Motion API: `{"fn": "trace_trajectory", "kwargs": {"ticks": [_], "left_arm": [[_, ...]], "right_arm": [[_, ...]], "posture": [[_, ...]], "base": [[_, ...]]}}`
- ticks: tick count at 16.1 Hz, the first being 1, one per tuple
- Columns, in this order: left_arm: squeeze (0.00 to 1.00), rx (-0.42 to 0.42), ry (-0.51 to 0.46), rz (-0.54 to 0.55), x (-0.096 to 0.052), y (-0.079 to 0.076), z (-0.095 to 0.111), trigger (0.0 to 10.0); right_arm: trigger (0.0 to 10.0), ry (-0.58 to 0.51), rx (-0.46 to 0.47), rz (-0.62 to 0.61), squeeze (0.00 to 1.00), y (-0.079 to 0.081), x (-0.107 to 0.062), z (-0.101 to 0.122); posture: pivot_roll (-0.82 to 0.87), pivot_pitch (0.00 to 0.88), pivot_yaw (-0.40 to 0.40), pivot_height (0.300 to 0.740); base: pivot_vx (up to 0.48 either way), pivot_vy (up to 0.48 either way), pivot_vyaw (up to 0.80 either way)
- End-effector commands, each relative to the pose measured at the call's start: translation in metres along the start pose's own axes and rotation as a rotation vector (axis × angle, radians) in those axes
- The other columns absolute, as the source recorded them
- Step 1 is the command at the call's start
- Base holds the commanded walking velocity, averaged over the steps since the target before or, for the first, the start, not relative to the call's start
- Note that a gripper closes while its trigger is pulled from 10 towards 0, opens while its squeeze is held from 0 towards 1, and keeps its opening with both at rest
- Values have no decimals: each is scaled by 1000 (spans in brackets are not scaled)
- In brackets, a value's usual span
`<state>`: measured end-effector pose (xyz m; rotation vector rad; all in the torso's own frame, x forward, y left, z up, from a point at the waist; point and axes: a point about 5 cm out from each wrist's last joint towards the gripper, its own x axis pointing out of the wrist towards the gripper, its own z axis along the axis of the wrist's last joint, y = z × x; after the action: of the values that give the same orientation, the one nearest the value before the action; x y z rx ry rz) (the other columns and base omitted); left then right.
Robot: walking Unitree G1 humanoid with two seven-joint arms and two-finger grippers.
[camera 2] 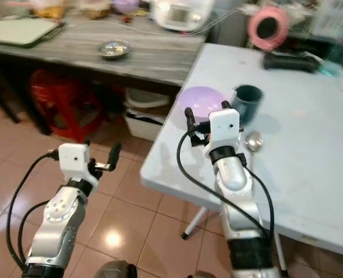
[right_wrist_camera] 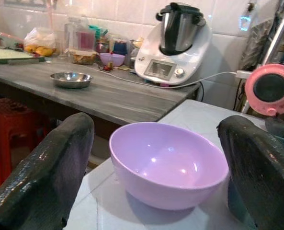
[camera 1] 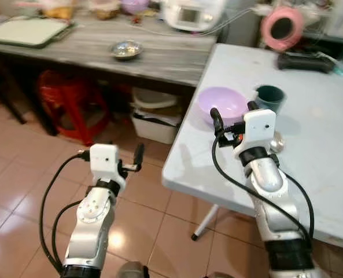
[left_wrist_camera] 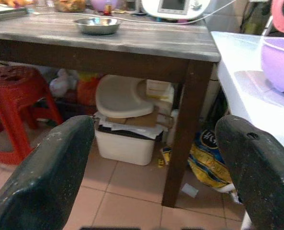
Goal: Setting the table
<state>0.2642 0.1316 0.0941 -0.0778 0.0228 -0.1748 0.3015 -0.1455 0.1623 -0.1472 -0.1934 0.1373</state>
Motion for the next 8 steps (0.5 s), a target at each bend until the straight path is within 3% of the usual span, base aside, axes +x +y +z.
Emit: {"fn": "trace_trajectory", "kwargs": {"ticks": [1,4,8], "left_arm": [[0,12,-4,-1,0,-1,4,10000],[0,9,19,0,-7,2,2,10000],[0,14,51,-10,-17,3,-2,10000]], "right_arm": [[10000,27,-14,-11,0,-11,6,-2],[10000,85,-81,15,0,-23,23,-4],[10000,114,-114,137,0,-12,41,-2]], "posture": [[-16,58,26,740],[0,96,38,740],[19,124,52,740]], "base": [[0,0,0],[0,0,0],[0,0,0]]}}
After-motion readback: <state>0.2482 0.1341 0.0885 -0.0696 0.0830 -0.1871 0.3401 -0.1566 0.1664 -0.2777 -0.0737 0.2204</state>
